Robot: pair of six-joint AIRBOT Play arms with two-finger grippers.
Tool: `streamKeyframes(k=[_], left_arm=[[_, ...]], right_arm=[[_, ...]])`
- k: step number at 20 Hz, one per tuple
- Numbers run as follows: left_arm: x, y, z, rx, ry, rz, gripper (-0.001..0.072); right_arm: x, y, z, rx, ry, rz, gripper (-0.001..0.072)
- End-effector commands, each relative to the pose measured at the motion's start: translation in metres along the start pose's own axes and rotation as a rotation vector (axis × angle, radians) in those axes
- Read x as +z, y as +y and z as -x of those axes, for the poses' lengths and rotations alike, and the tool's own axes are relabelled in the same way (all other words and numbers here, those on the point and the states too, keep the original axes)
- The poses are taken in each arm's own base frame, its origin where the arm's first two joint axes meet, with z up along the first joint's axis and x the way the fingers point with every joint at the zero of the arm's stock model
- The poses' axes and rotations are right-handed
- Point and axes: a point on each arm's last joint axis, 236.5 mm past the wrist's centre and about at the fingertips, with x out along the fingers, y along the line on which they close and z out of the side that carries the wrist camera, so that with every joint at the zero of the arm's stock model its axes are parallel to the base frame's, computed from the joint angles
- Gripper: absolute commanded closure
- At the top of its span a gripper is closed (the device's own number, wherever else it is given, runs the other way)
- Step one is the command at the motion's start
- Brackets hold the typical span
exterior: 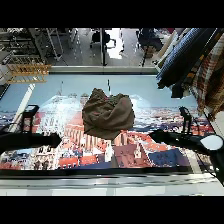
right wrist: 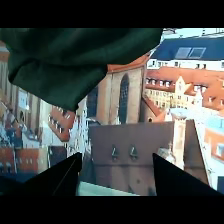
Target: Fold the clothes and pants, and hang the long-sleeved shirts on hangers.
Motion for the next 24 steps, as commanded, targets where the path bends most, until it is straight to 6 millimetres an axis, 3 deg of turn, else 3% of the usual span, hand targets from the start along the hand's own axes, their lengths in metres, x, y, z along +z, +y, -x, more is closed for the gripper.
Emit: streamKeyframes(k=[1, 4, 7, 12, 17, 19, 22, 24], left_arm=[[0.03, -0.007, -0.067, -0.1, -0.011, 0.155, 0.0004], [0.034, 0.008, -0.132, -0.088, 0.147, 0.197, 0.0004], [0.06, 0.007, -0.176, -0.103, 0.208, 0.183, 0.0006], [0.119, -0.007, -0.221, -0.138, 0.177, 0.129, 0.0014], [0.163, -0.004, -0.255, -0.152, 0.131, 0.139, 0.0032], [0.176, -0.006, -0.266, -0.16, 0.119, 0.157, 0.0132], [0.167, -0.007, -0.283, -0.161, 0.159, 0.19, 0.0152], [0.158, -0.011, -0.287, -0.17, 0.19, 0.192, 0.0413]], right_arm=[[0.017, -0.023, -0.042, 0.038, -0.039, -0.193, 0.0187], [0.019, -0.035, -0.083, 0.089, 0.071, -0.287, 0.0187], [0.028, -0.046, -0.119, 0.11, 0.126, -0.328, 0.0188], [0.052, -0.037, -0.177, 0.11, 0.166, -0.267, 0.019], [0.057, -0.044, -0.201, 0.067, 0.205, -0.26, 0.0192], [0.06, -0.041, -0.208, 0.051, 0.201, -0.227, 0.0196], [0.056, -0.035, -0.222, 0.052, 0.224, -0.233, 0.0205], [0.051, -0.034, -0.234, 0.047, 0.246, -0.268, 0.0264]])
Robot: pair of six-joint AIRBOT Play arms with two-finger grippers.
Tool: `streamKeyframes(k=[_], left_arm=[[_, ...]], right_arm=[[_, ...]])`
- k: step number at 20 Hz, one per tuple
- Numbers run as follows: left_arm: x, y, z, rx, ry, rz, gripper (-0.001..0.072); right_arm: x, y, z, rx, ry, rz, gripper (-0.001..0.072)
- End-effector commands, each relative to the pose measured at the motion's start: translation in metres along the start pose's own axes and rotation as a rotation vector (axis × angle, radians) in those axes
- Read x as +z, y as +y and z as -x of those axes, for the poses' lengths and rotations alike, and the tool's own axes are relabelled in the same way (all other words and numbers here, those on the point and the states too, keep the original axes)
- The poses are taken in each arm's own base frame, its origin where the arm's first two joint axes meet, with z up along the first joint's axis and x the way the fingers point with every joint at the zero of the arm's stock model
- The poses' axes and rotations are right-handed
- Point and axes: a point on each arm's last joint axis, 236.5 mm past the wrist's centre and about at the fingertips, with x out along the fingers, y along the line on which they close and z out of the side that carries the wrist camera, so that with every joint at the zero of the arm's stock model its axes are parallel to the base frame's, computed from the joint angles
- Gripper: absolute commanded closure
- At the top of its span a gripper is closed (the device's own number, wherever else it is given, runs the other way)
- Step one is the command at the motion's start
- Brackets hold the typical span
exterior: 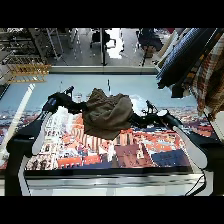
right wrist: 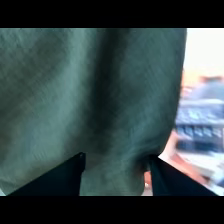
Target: Fold the clothes and pants, and hang the long-sleeved shirts on hangers.
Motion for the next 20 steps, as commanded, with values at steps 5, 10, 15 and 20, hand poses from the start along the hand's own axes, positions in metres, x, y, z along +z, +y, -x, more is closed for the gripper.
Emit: streamKeyframes(k=[5, 10, 15, 20], left_arm=[[0.022, -0.031, 0.045, -0.054, -0.062, -0.123, 0.0696], [0.078, -0.048, 0.259, -0.038, -0.396, -0.175, 0.0696], [-0.075, -0.044, 0.358, 0.066, -0.059, -0.202, 0.0696], [-0.247, -0.081, 0.299, 0.0, 0.304, -0.263, 0.041]], right_arm=[[0.024, 0.026, 0.032, -0.067, 0.018, 0.122, 0.0693], [0.08, 0.157, 0.177, -0.092, -0.276, 0.477, 0.0694], [0.023, 0.237, 0.261, -0.108, -0.303, 0.727, 0.0693], [-0.08, 0.198, 0.233, -0.16, 0.154, 0.827, 0.0423]])
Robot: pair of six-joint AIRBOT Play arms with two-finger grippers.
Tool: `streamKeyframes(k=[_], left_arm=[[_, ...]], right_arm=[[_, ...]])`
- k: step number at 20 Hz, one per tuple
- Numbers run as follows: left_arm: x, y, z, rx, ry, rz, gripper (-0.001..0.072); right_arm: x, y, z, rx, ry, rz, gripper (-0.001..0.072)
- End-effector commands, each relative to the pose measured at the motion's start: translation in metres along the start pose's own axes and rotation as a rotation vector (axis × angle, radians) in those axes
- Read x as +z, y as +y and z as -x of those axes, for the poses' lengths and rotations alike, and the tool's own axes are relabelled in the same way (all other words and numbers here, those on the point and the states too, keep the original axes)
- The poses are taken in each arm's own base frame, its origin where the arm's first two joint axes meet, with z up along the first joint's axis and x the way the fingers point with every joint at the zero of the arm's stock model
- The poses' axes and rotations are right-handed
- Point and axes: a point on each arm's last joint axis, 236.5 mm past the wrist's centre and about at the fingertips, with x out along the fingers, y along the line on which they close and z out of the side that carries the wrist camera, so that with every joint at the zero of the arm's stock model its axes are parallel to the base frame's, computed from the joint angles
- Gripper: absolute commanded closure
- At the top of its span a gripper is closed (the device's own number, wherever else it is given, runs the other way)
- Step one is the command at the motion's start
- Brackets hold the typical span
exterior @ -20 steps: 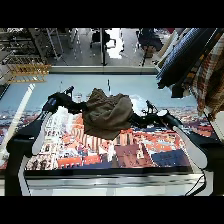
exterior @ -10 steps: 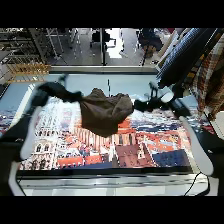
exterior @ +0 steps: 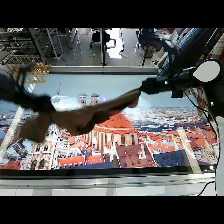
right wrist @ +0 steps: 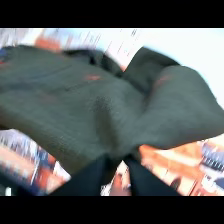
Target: Fold the clothes and pants, and hang the long-sleeved shirts on hangers.
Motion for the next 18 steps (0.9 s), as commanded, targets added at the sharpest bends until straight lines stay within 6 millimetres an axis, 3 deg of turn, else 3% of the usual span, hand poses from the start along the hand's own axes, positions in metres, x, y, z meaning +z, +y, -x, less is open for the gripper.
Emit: streamKeyframes(k=[1, 2, 4, 8, 10, 15, 18], left_arm=[[-0.11, -0.029, -0.035, -0.021, 0.235, -0.036, 0.0094], [-0.117, -0.022, -0.039, 0.007, 0.24, -0.037, 0.0006], [-0.105, 0.012, -0.036, 0.123, 0.186, -0.009, 0.0006], [-0.055, 0.114, -0.019, 0.299, -0.045, 0.191, 0.001], [-0.042, 0.164, -0.026, 0.291, -0.094, 0.301, 0.0011], [-0.053, 0.227, -0.115, 0.166, 0.061, 0.442, 0.0012], [-0.047, 0.246, -0.155, 0.162, 0.056, 0.472, 0.0012]], right_arm=[[-0.074, 0.025, -0.001, 0.059, 0.298, 0.08, 0.0316], [-0.084, 0.017, -0.006, 0.037, 0.333, 0.07, 0.0316], [-0.096, -0.022, -0.013, -0.081, 0.364, -0.004, 0.0301], [-0.124, -0.093, -0.034, -0.133, 0.336, -0.231, 0.0256], [-0.135, -0.114, -0.059, -0.066, 0.251, -0.386, 0.0254], [-0.159, -0.159, -0.113, 0.0, 0.177, -0.596, 0.0237], [-0.157, -0.182, -0.139, -0.006, 0.139, -0.64, 0.0237]])
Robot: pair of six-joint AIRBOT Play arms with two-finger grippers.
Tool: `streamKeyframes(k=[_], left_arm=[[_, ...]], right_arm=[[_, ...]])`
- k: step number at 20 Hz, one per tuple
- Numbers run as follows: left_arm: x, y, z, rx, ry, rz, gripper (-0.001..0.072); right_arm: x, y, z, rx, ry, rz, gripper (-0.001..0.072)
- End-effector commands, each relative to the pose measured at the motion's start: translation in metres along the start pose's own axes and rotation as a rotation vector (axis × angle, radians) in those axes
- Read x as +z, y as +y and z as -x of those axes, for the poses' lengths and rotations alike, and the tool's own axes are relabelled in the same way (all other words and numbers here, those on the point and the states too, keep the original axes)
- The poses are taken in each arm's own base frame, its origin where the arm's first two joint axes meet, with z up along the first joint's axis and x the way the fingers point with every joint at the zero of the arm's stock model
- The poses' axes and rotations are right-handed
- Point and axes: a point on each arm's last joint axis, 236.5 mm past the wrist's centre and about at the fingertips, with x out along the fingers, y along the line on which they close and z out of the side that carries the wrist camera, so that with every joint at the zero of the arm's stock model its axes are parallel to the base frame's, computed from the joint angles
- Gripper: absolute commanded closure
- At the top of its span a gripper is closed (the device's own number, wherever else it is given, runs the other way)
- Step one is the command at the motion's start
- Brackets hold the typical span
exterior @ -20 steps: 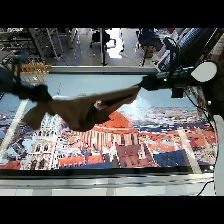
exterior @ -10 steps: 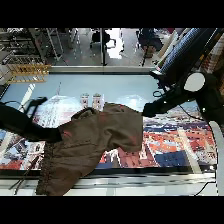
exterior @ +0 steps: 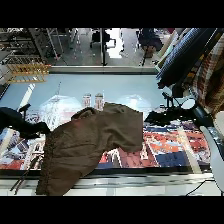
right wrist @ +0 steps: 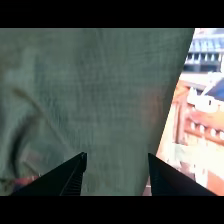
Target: Fold the clothes and pants, and hang the long-sleeved shirts on hangers.
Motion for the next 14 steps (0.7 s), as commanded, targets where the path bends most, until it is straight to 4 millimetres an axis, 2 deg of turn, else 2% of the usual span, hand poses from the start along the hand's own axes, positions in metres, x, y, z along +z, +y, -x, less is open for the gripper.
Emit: streamKeyframes(k=[1, 5, 6, 7, 9, 10, 11, 14], left_arm=[[0.02, 0.015, -0.049, -0.015, -0.007, 0.043, 0.0011], [0.031, 0.013, -0.07, -0.011, -0.005, 0.023, 0.0013], [0.033, 0.013, -0.075, -0.008, -0.006, 0.02, 0.0018], [0.034, 0.012, -0.077, -0.007, -0.012, 0.018, 0.0103], [0.04, 0.01, -0.077, -0.006, -0.032, 0.014, 0.0482], [0.041, 0.009, -0.075, -0.007, -0.036, 0.011, 0.0642], [0.042, 0.008, -0.072, -0.008, -0.038, 0.008, 0.0693], [0.048, 0.0, -0.049, -0.013, -0.067, -0.053, 0.0695]], right_arm=[[0.027, -0.023, -0.028, 0.027, -0.079, -0.087, 0.0237], [0.057, -0.035, -0.044, 0.024, -0.112, -0.095, 0.0228], [0.065, -0.038, -0.049, 0.028, -0.114, -0.096, 0.0192], [0.072, -0.041, -0.054, 0.028, -0.115, -0.095, 0.0189], [0.087, -0.05, -0.065, 0.025, -0.12, -0.091, 0.0189], [0.095, -0.054, -0.07, 0.023, -0.126, -0.087, 0.0189], [0.104, -0.06, -0.075, 0.015, -0.135, -0.081, 0.0189], [0.12, -0.072, -0.088, -0.001, -0.142, -0.064, 0.0197]])
